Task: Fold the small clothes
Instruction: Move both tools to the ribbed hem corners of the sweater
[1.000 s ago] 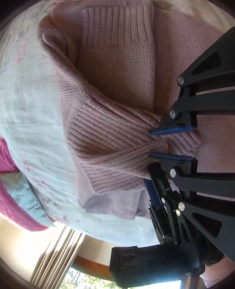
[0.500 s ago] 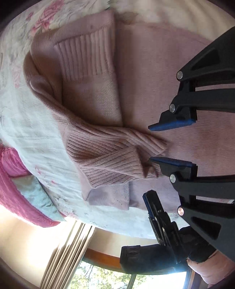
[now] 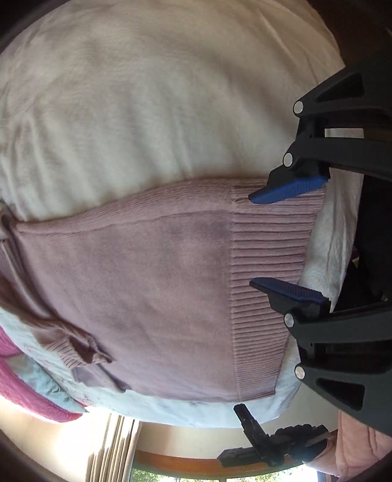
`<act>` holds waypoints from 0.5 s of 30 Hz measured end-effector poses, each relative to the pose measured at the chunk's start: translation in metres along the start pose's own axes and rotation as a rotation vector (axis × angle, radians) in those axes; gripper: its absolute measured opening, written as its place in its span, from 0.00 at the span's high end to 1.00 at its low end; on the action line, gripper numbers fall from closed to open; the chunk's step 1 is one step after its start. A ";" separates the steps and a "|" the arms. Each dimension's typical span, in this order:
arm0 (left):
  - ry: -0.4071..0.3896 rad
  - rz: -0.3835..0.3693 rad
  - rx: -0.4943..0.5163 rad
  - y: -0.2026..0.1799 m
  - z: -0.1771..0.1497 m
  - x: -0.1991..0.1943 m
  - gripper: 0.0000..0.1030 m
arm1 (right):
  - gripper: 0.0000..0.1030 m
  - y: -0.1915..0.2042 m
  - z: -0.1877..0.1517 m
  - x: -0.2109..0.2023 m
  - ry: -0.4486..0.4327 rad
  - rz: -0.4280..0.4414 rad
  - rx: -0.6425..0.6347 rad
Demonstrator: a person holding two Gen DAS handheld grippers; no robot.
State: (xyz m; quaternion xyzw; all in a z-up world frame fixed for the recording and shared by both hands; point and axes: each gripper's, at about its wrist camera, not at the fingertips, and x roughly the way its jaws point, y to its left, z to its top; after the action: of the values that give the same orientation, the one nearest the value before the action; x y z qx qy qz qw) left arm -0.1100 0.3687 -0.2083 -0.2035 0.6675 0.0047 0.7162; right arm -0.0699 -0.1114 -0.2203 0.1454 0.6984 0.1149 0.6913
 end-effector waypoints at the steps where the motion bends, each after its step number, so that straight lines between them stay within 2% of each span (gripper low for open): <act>1: 0.008 -0.004 -0.007 0.004 -0.005 0.002 0.53 | 0.50 -0.005 -0.005 0.002 0.005 -0.009 0.010; 4: 0.021 -0.026 -0.001 0.007 -0.015 0.007 0.53 | 0.50 -0.018 -0.014 0.005 0.009 0.018 0.060; 8: 0.039 -0.041 0.005 0.006 -0.020 0.015 0.52 | 0.50 -0.015 -0.009 0.005 0.005 -0.002 0.058; 9: 0.039 -0.034 0.008 0.005 -0.021 0.017 0.52 | 0.49 -0.014 -0.006 0.004 -0.001 -0.003 0.055; 11: 0.035 -0.025 0.017 0.007 -0.025 0.016 0.52 | 0.41 -0.015 -0.004 -0.003 -0.020 -0.006 0.051; 15: 0.042 -0.040 0.007 0.013 -0.029 0.017 0.50 | 0.40 -0.022 -0.007 -0.012 -0.035 -0.017 0.056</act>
State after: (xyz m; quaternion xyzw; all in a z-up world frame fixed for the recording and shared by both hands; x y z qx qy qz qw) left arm -0.1394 0.3671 -0.2289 -0.2143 0.6783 -0.0160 0.7026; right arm -0.0778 -0.1358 -0.2168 0.1610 0.6904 0.0869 0.6999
